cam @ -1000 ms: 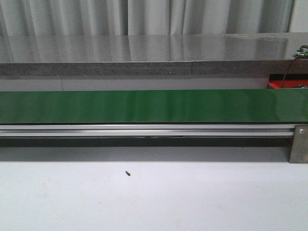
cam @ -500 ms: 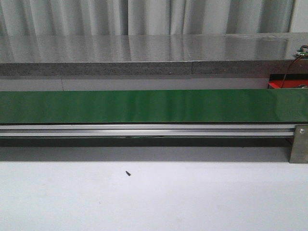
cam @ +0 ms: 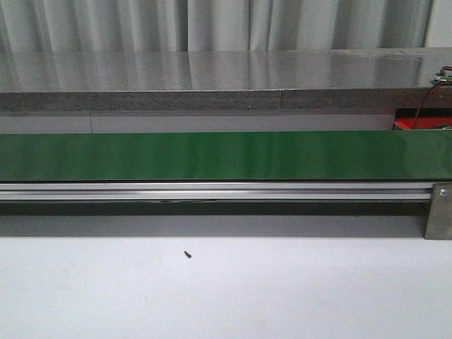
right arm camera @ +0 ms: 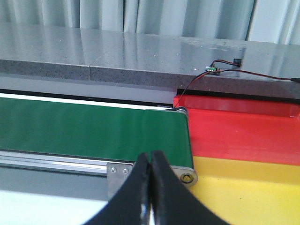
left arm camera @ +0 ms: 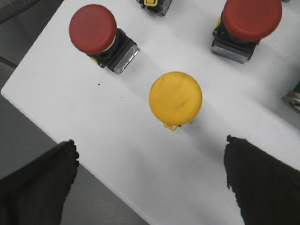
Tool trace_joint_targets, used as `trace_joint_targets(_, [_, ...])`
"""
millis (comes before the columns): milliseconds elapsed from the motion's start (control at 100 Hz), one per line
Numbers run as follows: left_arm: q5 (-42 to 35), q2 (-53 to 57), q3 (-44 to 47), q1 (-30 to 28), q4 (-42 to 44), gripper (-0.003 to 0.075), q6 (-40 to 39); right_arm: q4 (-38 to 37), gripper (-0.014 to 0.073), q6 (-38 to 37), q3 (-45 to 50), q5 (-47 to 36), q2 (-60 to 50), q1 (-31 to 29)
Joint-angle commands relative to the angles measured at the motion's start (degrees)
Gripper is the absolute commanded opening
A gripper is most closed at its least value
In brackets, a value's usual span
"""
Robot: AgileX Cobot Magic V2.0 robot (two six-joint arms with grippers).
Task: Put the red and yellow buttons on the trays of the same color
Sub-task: 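Lower the left gripper and grasp the yellow push-button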
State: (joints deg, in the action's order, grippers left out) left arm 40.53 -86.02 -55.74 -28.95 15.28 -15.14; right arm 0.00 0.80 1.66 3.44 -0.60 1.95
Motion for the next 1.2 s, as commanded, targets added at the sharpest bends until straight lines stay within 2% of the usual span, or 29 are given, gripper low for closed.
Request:
trace_joint_targets(0, [-2.5,-0.3,-2.8,0.0,0.3,0.0617,-0.4,-0.7,-0.0068,0.1,-1.0,-4.5,-1.0,-0.3])
trace_joint_targets(760, [-12.6,-10.2,-3.4,0.6,-1.8,0.0617,0.7,-0.7,-0.0068,0.1,-1.0,-4.5,-1.0,-0.3])
trace_joint_targets(1190, [-13.4,-12.1,-4.1,0.6,-1.6,0.0616,0.7,-0.7,-0.0068,0.1,-1.0,-4.5,-1.0,-0.3])
